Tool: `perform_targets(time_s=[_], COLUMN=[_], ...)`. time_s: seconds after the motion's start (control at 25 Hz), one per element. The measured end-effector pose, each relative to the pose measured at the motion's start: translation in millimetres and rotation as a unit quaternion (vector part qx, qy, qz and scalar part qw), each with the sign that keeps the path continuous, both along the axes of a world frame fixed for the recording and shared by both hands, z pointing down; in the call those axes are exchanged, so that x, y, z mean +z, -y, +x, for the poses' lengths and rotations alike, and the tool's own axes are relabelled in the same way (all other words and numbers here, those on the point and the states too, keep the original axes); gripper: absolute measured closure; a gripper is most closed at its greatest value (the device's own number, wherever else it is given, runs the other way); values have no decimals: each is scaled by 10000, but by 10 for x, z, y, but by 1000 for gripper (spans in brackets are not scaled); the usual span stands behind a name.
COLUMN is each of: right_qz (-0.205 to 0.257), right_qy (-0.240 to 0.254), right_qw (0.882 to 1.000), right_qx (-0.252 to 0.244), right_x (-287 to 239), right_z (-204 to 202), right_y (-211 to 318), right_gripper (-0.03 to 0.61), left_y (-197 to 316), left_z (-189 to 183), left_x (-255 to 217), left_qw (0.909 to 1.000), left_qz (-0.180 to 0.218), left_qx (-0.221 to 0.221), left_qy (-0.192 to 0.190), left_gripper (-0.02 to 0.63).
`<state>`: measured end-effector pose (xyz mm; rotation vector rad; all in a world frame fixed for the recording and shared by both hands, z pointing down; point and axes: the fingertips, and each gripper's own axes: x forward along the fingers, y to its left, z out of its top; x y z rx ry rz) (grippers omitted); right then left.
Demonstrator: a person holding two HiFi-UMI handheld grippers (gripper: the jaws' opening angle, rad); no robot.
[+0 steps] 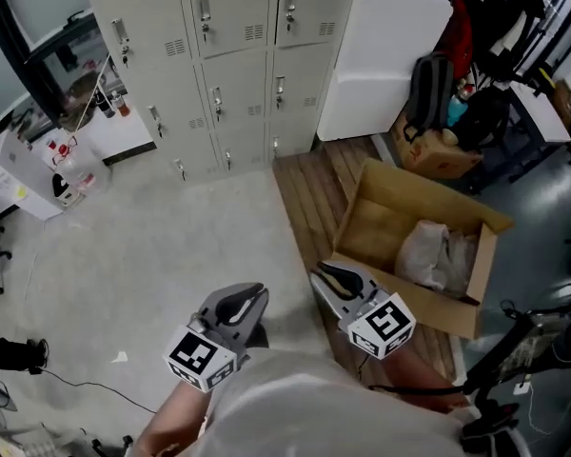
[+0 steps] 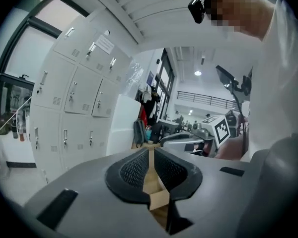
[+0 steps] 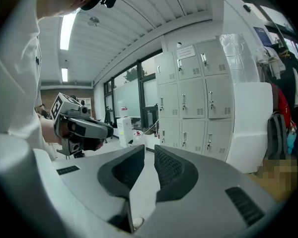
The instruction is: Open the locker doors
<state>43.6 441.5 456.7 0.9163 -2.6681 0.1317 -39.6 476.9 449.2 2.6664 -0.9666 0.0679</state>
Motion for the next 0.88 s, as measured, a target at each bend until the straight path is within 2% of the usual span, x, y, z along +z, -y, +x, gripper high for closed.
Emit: perform_targets(time_s=[0.12,0.24,0.36,0.44,0.68,0.88], right_qz=[179,245,337,328,239,269], right_qy=[-120,-48,-9,-68,-259,-138], right_qw=[9997,9991,9985,9986,9983,9981], right_qx=[151,340,436,419,462,528], right_x=[-132,-198,-272,-297,-178,-161], right_z=[-285,-571,-820,-941,-986,-886], right_y=[552,1059,1443,1648,2357,3338], right_gripper=[552,552,552,552,552,552], left_y=[502,919,1237,1418,1989,2655], left_z=[-254,-537,-799,-920,-1101,-1173], left_x=[-126,-145,-124,-96,-28,-17], left_qw=[9996,9991,9988,9991,9996,9997], left_qz=[167,235,288,197,92,118], left_qx=[201,303,291,300,256,32], left_qy=[61,172,258,210,126,230], left_gripper=[554,554,600,603,604,604])
